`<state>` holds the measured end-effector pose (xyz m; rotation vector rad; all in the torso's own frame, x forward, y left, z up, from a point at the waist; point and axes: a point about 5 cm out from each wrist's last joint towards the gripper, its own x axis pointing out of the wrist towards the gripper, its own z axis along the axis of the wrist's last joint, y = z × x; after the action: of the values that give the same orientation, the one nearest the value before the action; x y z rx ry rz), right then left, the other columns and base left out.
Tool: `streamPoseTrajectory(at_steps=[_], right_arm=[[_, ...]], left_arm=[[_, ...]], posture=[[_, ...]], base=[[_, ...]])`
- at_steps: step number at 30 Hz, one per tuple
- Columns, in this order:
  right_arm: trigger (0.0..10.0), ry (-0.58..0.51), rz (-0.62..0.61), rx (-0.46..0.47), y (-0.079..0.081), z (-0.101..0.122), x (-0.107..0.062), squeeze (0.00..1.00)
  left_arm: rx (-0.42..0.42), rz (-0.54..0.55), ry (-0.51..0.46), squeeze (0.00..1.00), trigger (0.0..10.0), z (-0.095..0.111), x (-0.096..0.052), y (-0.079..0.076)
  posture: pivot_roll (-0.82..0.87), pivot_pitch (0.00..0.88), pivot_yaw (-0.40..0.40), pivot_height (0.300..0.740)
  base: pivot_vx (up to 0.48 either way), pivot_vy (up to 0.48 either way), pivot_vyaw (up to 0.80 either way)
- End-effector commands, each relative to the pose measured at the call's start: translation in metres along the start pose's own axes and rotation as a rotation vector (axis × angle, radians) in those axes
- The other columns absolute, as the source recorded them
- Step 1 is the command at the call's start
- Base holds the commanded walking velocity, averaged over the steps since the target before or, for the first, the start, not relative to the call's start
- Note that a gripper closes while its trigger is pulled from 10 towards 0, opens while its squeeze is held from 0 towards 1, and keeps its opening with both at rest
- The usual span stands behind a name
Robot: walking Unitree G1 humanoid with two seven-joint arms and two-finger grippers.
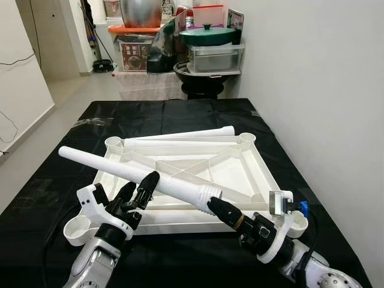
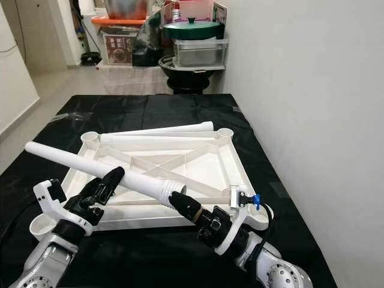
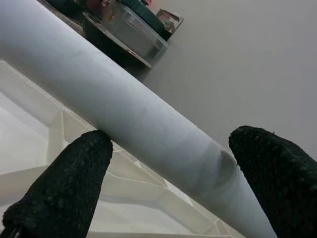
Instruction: Building children table
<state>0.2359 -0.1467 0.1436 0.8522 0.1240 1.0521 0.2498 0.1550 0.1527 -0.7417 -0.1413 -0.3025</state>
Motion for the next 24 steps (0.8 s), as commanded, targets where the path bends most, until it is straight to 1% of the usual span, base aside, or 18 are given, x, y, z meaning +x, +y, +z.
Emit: streamPoseTrajectory(at_steps=[1, 4, 5, 6, 7, 9, 10, 11, 12, 13, 16, 17, 18, 19, 21, 22, 23, 24], right_arm=[[0.0, -0.003, 0.033, 0.004, 0.005, 0.001, 0.0, 0.0], [0.0, -0.002, 0.032, 0.009, 0.005, 0.0, -0.001, 0.0], [0.0, -0.002, 0.034, 0.012, 0.005, 0.0, -0.001, 0.0], [0.0, -0.002, 0.034, 0.012, 0.005, 0.0, -0.001, 0.0], [0.0, 0.005, 0.041, 0.018, 0.007, 0.001, -0.002, 0.0], [0.0, 0.005, 0.041, 0.018, 0.007, 0.001, -0.002, 0.0], [0.0, 0.007, 0.043, 0.02, 0.007, 0.001, -0.002, 0.0], [0.0, 0.007, 0.043, 0.02, 0.007, 0.001, -0.002, 0.0], [0.0, 0.014, 0.047, 0.024, 0.008, 0.001, -0.004, 0.0], [0.0, 0.015, 0.047, 0.024, 0.008, 0.001, -0.004, 0.0], [0.0, 0.015, 0.046, 0.024, 0.008, 0.001, -0.005, 0.0], [0.0, 0.014, 0.047, 0.023, 0.009, 0.002, -0.005, 0.0], [0.0, 0.014, 0.047, 0.023, 0.009, 0.002, -0.005, 0.0], [0.0, 0.014, 0.048, 0.023, 0.009, 0.002, -0.005, 0.0], [0.0, 0.015, 0.05, 0.022, 0.009, 0.002, -0.005, 0.0], [0.0, 0.016, 0.058, 0.023, 0.01, 0.003, -0.005, 0.0], [0.0, 0.016, 0.058, 0.023, 0.01, 0.003, -0.005, 0.0], [0.0, 0.019, 0.067, 0.023, 0.012, 0.003, -0.004, 0.0]], left_arm=[[-0.011, -0.043, -0.023, 0.0, 10.0, 0.007, 0.004, -0.007], [-0.011, -0.036, -0.029, 0.0, 10.0, 0.008, 0.006, -0.007], [-0.006, -0.015, -0.029, 0.0, 10.0, 0.008, 0.007, -0.002], [-0.006, -0.015, -0.029, 0.0, 10.0, 0.008, 0.007, -0.002], [-0.019, 0.003, -0.035, 0.0, 8.1, 0.01, 0.008, 0.004], [-0.019, 0.003, -0.035, 0.0, 8.1, 0.01, 0.008, 0.004], [-0.041, 0.014, -0.039, 0.0, 10.0, 0.011, 0.009, 0.007], [-0.041, 0.014, -0.039, 0.0, 10.0, 0.011, 0.009, 0.007], [-0.088, 0.02, -0.043, 0.0, 10.0, 0.012, 0.01, 0.01], [-0.109, 0.025, -0.045, 0.0, 10.0, 0.012, 0.01, 0.01], [-0.121, 0.028, -0.046, 0.0, 10.0, 0.012, 0.01, 0.011], [-0.165, 0.03, -0.049, 0.0, 10.0, 0.011, 0.01, 0.011], [-0.165, 0.03, -0.049, 0.0, 10.0, 0.011, 0.01, 0.011], [-0.197, 0.03, -0.052, 0.0, 10.0, 0.011, 0.01, 0.011], [-0.211, 0.025, -0.045, 0.0, 10.0, 0.01, 0.01, 0.011], [-0.245, 0.011, -0.039, 0.0, 10.0, 0.008, 0.01, 0.009], [-0.245, 0.011, -0.039, 0.0, 10.0, 0.008, 0.01, 0.009], [-0.279, 0.004, -0.036, 0.0, 10.0, 0.006, 0.01, 0.009]], posture=[[0.03, 0.0, -0.018, 0.74], [0.03, 0.0, -0.019, 0.74], [0.03, 0.0, -0.019, 0.74], [0.03, 0.0, -0.019, 0.74], [0.02, 0.0, -0.02, 0.74], [0.02, 0.0, -0.02, 0.74], [0.02, 0.0, -0.02, 0.74], [0.02, 0.0, -0.02, 0.74], [0.02, 0.0, -0.02, 0.74], [0.01, 0.0, -0.021, 0.74], [0.01, 0.0, -0.021, 0.74], [0.01, 0.0, -0.02, 0.74], [0.01, 0.0, -0.02, 0.74], [0.01, 0.0, -0.02, 0.74], [0.01, 0.0, -0.023, 0.74], [0.01, 0.0, -0.023, 0.74], [0.01, 0.0, -0.023, 0.74], [0.01, 0.0, -0.024, 0.74]], base=[[0.0, 0.0, 0.0], [0.0, 0.0, 0.0], [0.0, 0.0, 0.0], [0.0, 0.0, 0.0], [0.0, 0.0, 0.0], [0.0, 0.0, 0.0], [0.0, 0.0, 0.0], [0.0, 0.0, 0.0], [0.0, 0.0, 0.0], [0.0, 0.0, 0.0], [0.0, 0.0, 0.0], [0.0, 0.0, 0.0], [0.0, 0.0, 0.0], [0.0, 0.0, 0.0], [0.0, 0.0, 0.0], [0.0, 0.0, 0.0], [0.0, 0.0, 0.0], [0.0, 0.0, 0.0]])
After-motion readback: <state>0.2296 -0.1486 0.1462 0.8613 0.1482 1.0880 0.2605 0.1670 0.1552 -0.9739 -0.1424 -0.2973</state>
